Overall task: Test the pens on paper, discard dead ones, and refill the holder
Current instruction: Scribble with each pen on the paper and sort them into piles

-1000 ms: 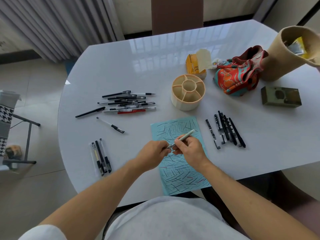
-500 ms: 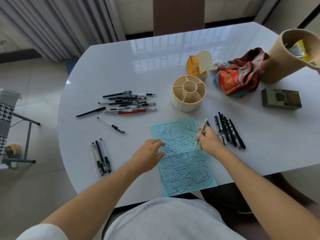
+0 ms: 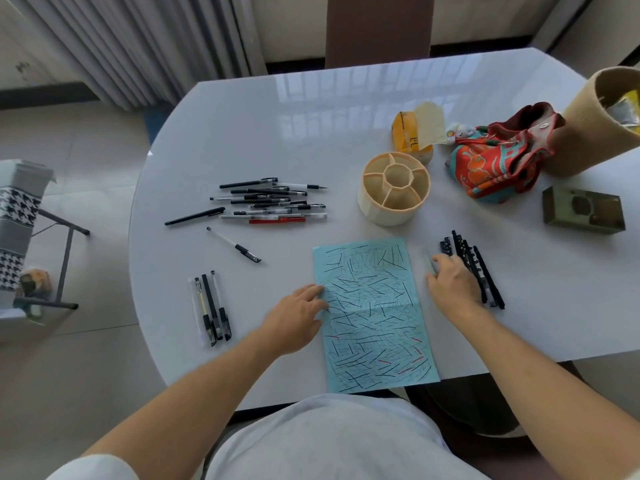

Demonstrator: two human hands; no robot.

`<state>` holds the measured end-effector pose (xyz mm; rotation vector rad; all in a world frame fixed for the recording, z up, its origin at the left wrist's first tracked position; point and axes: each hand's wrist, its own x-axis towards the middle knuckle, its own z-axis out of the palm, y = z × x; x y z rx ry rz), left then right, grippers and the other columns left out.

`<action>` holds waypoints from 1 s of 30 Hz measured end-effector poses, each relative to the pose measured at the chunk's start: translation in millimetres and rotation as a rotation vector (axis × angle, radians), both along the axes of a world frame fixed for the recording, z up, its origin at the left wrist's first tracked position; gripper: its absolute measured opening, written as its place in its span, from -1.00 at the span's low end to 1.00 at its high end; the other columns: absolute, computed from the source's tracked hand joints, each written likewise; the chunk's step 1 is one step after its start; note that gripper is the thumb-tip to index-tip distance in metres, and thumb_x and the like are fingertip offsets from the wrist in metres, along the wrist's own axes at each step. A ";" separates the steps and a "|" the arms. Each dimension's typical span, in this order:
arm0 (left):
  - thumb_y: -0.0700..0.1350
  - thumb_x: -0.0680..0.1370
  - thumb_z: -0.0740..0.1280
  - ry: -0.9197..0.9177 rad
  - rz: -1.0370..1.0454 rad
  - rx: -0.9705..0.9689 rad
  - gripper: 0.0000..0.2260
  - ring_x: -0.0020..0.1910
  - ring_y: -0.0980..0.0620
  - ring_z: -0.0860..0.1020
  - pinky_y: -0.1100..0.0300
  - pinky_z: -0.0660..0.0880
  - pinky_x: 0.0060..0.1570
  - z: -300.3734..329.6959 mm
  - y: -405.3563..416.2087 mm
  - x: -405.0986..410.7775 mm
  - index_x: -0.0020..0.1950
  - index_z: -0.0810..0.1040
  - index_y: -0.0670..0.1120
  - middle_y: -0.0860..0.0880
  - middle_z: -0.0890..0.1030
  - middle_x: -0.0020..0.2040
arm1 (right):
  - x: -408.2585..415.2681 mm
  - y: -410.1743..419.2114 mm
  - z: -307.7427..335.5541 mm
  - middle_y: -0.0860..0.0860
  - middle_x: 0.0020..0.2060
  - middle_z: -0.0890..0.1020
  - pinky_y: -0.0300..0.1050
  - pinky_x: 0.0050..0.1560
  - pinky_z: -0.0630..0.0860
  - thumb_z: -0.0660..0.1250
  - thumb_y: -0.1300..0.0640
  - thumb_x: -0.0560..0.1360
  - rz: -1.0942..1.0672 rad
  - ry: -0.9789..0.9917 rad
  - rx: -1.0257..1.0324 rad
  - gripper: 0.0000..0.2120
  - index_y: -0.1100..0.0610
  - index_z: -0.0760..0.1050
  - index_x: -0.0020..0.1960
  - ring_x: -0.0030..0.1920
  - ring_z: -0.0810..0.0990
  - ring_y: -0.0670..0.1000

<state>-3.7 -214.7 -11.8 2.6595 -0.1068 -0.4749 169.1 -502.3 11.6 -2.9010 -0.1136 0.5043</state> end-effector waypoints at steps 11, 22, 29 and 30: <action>-0.12 0.58 0.32 0.080 0.076 -0.172 -0.58 0.56 -0.04 0.23 0.08 0.31 0.42 7.8 12.0 -4.5 0.45 0.45 0.02 -0.01 0.16 0.63 | -33.3 212.3 20.7 0.06 0.08 0.66 0.01 0.13 0.55 0.34 0.17 0.57 0.471 0.063 0.464 -0.77 0.13 0.63 0.20 0.07 0.63 0.09; -0.19 0.60 0.30 0.061 0.262 -0.269 -0.68 0.58 0.00 0.18 0.08 0.18 0.52 14.1 57.2 -45.7 0.36 0.56 -0.08 -0.09 0.37 0.54 | -41.6 348.3 -24.9 0.06 0.21 0.56 -0.03 0.06 0.47 0.35 0.03 0.57 0.658 0.158 0.222 -0.71 0.06 0.52 0.27 0.18 0.57 0.13; -0.15 0.61 0.29 0.144 0.330 -0.378 -0.70 0.53 0.09 0.28 0.08 0.27 0.49 14.0 70.5 -51.3 0.34 0.57 -0.05 0.02 0.46 0.46 | -38.8 317.4 -13.0 -0.05 -0.18 0.55 -0.10 -0.19 0.43 0.43 0.13 0.41 0.321 0.260 0.423 -0.85 0.07 0.49 -0.07 -0.11 0.56 0.06; -0.14 0.62 0.28 0.156 0.381 -0.412 -0.69 0.47 0.08 0.36 0.08 0.33 0.45 15.0 71.0 -49.0 0.36 0.55 -0.03 0.05 0.50 0.42 | -40.3 300.3 -8.2 -0.02 -0.17 0.56 -0.06 -0.22 0.52 0.43 0.15 0.41 0.237 0.278 0.494 -0.84 0.07 0.47 -0.06 -0.16 0.57 0.06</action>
